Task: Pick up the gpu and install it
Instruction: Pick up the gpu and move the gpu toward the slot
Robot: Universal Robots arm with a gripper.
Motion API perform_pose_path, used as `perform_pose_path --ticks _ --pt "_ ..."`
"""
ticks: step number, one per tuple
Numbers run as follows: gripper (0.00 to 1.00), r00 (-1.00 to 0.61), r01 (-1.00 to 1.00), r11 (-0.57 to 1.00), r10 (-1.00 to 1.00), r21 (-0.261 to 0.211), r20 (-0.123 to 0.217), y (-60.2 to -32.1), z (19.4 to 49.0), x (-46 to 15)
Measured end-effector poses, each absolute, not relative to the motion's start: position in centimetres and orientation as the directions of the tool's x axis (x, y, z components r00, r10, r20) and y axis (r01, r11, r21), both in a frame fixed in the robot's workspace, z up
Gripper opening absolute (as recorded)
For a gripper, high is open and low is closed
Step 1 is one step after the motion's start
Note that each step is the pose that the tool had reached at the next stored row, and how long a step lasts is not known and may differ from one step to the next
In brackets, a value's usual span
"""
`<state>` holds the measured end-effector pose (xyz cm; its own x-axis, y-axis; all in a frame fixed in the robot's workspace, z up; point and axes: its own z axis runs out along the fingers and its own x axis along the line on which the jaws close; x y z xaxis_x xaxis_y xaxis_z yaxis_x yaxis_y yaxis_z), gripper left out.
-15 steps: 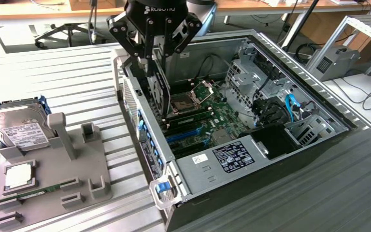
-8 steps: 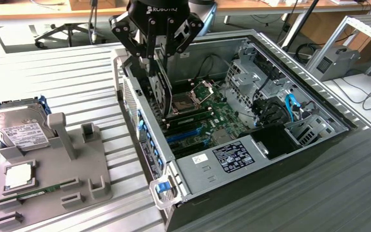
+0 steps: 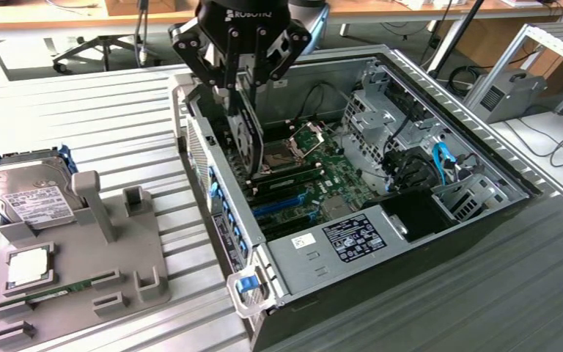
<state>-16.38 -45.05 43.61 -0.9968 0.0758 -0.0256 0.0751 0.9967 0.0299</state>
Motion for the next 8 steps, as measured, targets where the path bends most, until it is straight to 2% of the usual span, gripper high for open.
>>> perform_pose_path --ticks 8 --pt "0.26 -0.997 0.075 0.997 0.076 0.030 -0.026 -45.05 43.58 -16.08"
